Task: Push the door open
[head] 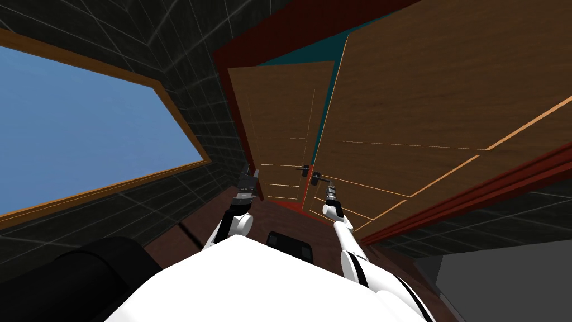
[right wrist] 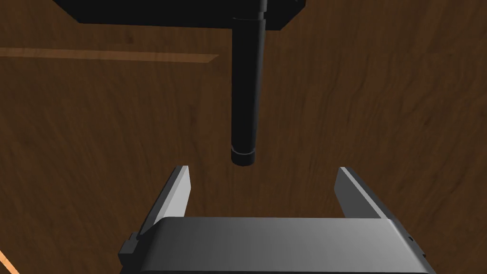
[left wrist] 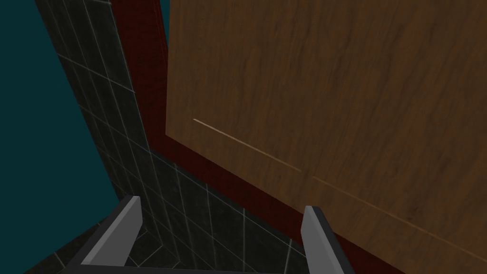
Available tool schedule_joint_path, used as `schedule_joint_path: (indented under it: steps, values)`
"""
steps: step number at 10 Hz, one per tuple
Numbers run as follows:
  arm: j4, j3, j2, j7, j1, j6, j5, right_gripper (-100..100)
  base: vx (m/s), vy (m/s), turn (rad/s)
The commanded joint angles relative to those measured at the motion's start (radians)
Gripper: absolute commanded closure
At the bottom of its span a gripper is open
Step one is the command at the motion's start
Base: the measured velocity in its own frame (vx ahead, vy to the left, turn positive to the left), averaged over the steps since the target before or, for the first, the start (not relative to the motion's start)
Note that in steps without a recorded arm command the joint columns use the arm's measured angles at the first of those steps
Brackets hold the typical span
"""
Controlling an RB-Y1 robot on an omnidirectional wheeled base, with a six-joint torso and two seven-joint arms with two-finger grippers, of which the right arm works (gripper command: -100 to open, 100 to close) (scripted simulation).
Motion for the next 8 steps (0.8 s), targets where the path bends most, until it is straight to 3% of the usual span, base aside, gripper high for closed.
schedule_joint_path:
  steps: [1,2,4,8]
  values:
    - [0.020,0.013,0.009,-0.010,-0.015,-0.002,0.002,-100,-0.208,0.135,0.030]
    - [0.021,0.020,0.019,-0.013,-0.019,0.002,0.004,-100,-0.191,0.151,0.037]
    - [0.017,0.013,0.017,-0.008,-0.013,-0.003,0.003,-100,-0.006,0.037,0.006]
    - [0.020,0.007,0.014,-0.006,-0.008,-0.015,0.001,-100,0.201,-0.035,0.028]
